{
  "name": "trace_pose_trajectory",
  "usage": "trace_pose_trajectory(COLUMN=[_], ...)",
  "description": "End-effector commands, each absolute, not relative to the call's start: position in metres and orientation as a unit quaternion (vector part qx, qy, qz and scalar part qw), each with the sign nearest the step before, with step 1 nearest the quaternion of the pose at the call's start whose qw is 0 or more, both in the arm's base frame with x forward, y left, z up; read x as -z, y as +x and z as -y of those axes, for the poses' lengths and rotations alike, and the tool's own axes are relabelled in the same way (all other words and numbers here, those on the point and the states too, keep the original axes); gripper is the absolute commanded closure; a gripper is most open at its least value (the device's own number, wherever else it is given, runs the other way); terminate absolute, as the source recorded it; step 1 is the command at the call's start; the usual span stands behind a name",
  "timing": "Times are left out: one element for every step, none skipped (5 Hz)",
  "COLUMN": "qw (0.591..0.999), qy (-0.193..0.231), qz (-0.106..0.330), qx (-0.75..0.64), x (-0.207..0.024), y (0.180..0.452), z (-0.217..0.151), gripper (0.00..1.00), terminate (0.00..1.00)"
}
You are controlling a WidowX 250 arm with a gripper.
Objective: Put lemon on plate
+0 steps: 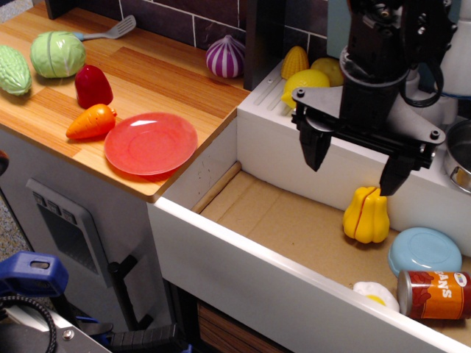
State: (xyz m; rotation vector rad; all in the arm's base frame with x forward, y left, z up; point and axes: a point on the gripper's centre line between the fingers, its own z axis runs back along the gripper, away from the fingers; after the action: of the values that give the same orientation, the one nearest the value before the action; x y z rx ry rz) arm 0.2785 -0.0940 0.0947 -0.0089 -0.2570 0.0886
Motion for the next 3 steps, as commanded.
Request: trace_pose_trajectory(qw=[0.991,0.993,0.986], qy=[-0.004,-0.008,-0.015], qz=[0.128,0.12,0.133], qx=[-0.044,0.017,0.095], x=[-0.095,-0.1,-0.107], y=[0.279,0.275,0.292], z=[0.094,0.057,0.026], gripper=[0.0,0.0,0.0], terminate=[0.0,0.0,0.0])
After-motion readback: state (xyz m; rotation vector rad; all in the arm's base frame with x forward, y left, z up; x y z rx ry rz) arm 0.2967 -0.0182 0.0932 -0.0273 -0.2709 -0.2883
